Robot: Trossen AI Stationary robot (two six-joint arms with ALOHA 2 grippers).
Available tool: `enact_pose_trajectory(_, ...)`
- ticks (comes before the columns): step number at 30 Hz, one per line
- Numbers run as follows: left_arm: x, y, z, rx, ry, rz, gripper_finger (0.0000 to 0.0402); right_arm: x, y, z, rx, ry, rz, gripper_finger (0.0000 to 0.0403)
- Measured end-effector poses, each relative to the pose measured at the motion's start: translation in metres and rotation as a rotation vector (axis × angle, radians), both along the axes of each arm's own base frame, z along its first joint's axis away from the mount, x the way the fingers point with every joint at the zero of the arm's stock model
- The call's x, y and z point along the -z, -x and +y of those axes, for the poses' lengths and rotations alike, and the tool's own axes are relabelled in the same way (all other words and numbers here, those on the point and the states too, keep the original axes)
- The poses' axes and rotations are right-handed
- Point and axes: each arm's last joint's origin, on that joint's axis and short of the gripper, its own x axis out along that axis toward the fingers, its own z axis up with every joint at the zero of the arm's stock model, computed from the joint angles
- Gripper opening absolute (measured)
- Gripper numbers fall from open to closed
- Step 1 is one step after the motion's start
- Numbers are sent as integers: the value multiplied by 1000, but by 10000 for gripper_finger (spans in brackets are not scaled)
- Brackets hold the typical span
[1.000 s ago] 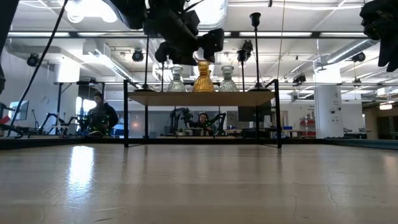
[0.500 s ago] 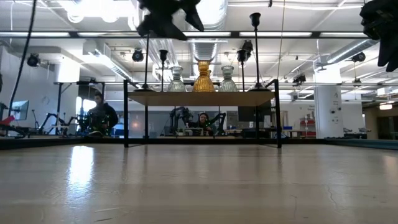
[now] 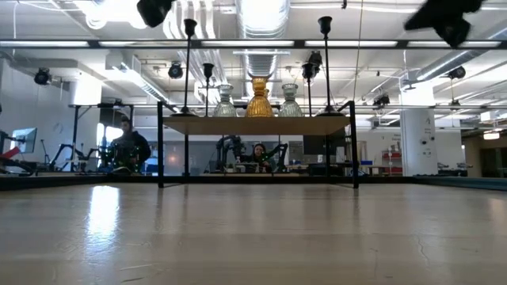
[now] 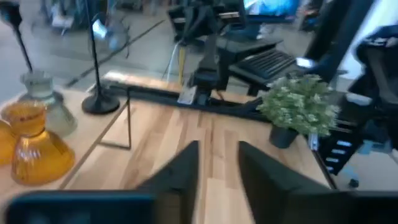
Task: Pick & Place candle stick holders
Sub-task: Return to Home Position
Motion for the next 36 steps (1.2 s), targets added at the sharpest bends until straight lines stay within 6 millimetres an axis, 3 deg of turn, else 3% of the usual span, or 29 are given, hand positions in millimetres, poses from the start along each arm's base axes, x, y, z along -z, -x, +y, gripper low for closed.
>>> enact_pose_trajectory(3, 18, 20, 3, 37, -76, -29, 43, -12, -8, 1, -110, 214, -83, 12)
enact_pose_trajectory(5, 29, 34, 4, 46, -119, -33, 12, -14, -9, 1, -164, 305, -82, 9)
enact_pose_trajectory(15, 84, 82, 12, 132, -126, -126, 4, 16, -14, 1, -196, 339, -3, 8)
enact_pose_trajectory(19, 108, 86, 20, 159, -59, -206, 3, 33, -11, 1, -177, 345, -115, 8)
enact_pose_trajectory(24, 128, 88, 32, 161, -30, -228, 2, 48, 6, -1, -119, 358, -227, 8)
enact_pose_trajectory(31, 145, 94, 48, 139, 19, -183, 1, 65, 30, -3, -29, 333, -362, 8)
enact_pose_trajectory(36, 154, 96, 53, 114, 143, -163, 7, 70, 32, -6, 67, 348, -357, 8)
